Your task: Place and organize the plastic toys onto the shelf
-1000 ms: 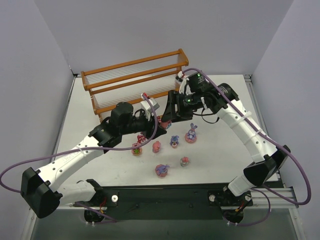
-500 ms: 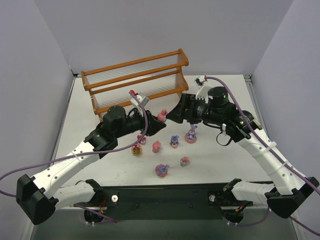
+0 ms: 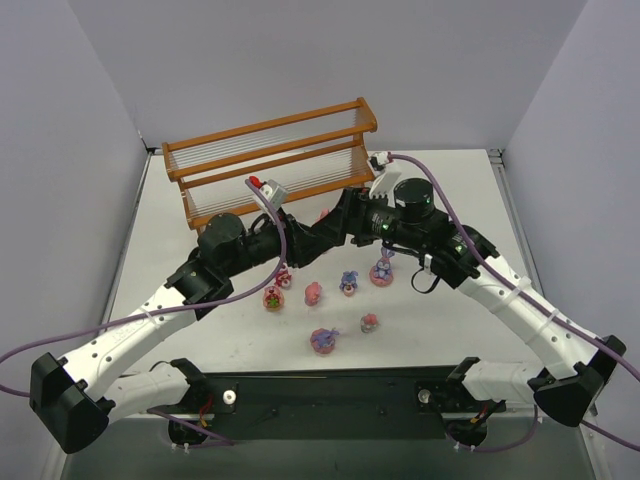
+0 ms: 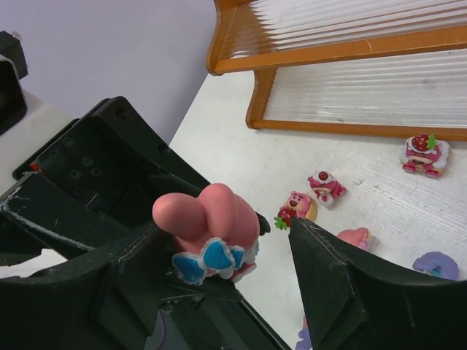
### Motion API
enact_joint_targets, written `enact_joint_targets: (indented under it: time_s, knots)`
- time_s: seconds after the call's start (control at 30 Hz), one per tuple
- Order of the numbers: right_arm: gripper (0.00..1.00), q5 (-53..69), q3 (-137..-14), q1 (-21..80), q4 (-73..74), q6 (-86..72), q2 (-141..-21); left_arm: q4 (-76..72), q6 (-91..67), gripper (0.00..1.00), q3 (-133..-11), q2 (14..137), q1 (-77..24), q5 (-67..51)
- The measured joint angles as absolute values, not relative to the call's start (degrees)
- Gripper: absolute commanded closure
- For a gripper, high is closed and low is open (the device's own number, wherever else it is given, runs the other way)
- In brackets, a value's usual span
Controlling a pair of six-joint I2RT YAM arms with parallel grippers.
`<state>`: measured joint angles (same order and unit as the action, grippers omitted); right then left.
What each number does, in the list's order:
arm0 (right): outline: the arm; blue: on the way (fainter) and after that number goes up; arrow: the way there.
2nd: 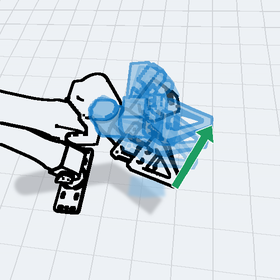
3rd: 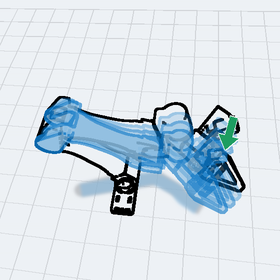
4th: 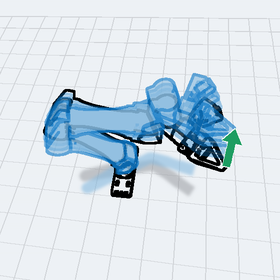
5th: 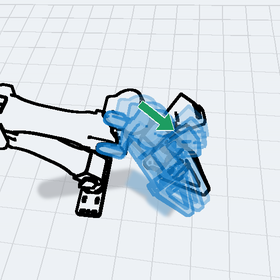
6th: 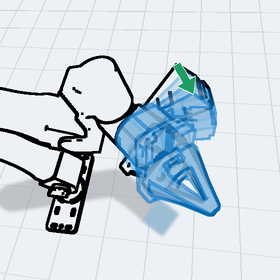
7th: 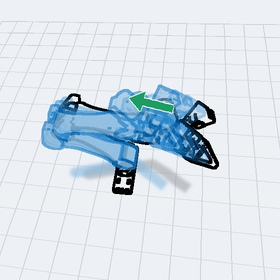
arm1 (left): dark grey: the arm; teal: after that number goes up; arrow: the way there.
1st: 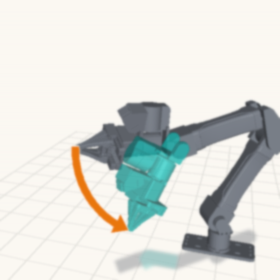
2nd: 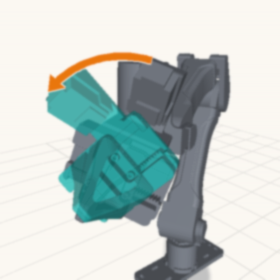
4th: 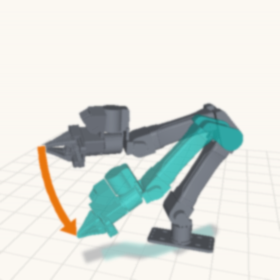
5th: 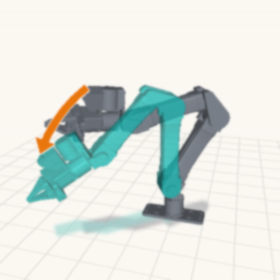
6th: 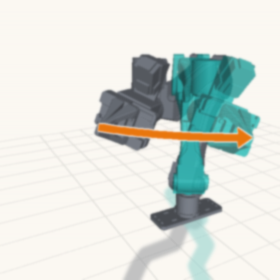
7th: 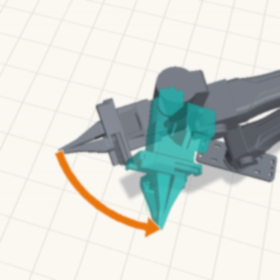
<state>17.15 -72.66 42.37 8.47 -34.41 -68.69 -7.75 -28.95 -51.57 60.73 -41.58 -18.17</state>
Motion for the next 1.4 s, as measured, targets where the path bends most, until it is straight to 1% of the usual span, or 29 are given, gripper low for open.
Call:
enact_joint_targets:
  time_s: [0.03, 0.07, 0.13, 0.17, 0.23, 0.27, 0.3, 0.33, 0.37, 0.43, 0.47, 0.6, 0.77, 0.97, 1.17, 1.4]
  knots:
    - [0.38, 17.1, -72.8, 42.5, 8.3, -34.3, -69.0, -7.7, -29.1, 1.00, -51.6, 60.7, -41.6, -18.3]
    - [0.44, 17.1, -72.8, 42.5, 8.1, -34.3, -69.4, -7.8, -29.2, 1.00, -51.6, 60.7, -41.6, -18.3]
    - [0.52, 17.3, -72.8, 42.8, 7.7, -34.4, -69.8, -7.7, -29.3, 1.00, -51.5, 60.7, -41.6, -18.2]
    - [0.63, 17.3, -72.8, 42.9, 7.4, -34.3, -69.8, -7.6, -29.3, 1.00, -51.5, 60.8, -41.6, -18.2]
    - [0.77, 17.2, -73.0, 43.2, 7.4, -34.2, -69.8, -7.6, -29.4, 1.00, -51.4, 60.8, -41.6, -18.3]
    - [0.87, 16.9, -73.2, 43.2, 7.6, -34.2, -69.8, -7.6, -29.4, 1.00, -51.4, 60.8, -41.6, -18.3]
    - [0.91, 16.8, -73.3, 43.2, 7.7, -34.3, -69.8, -7.8, -29.4, 1.00, -51.4, 60.8, -41.6, -18.3]
    - [0.95, 16.8, -73.5, 43.2, 7.8, -34.2, -69.9, -7.8, -29.4, 0.93, -51.4, 60.8, -41.6, -18.3]
    - [1.00, 16.7, -73.7, 43.2, 8.1, -34.1, -70.0, -7.8, -29.4, 0.74, -51.4, 60.8, -41.6, -18.3]
    - [1.00, 16.6, -74.0, 43.2, 8.4, -34.1, -70.2, -7.8, -29.4, 0.48, -51.4, 60.8, -41.6, -18.2]
    - [1.00, 16.6, -74.3, 43.2, 8.7, -34.1, -70.3, -7.7, -29.4, 0.28, -51.4, 60.8, -41.6, -18.2]
    - [1.00, 14.5, -75.1, 43.2, 10.0, -32.8, -71.4, -6.4, -28.0, 0.13, -51.5, 60.5, -41.6, -16.3]
    - [1.00, 10.2, -76.3, 39.9, 10.5, -28.5, -74.8, 1.5, -25.8, 0.06, -51.6, 56.8, -41.2, -7.0]
    - [1.00, 5.3, -76.4, 34.6, 4.5, -21.7, -82.0, 10.0, -24.9, 0.05, -51.2, 48.6, -38.2, 3.9]
    - [1.00, 2.0, -75.8, 32.4, -6.5, -16.3, -90.3, 14.4, -24.9, 0.05, -50.5, 45.0, -35.6, 7.9]
    - [1.00, -2.4, -73.5, 31.9, -19.5, -11.8, -97.6, 16.0, -24.9, 0.05, -48.8, 45.1, -34.3, 9.1]
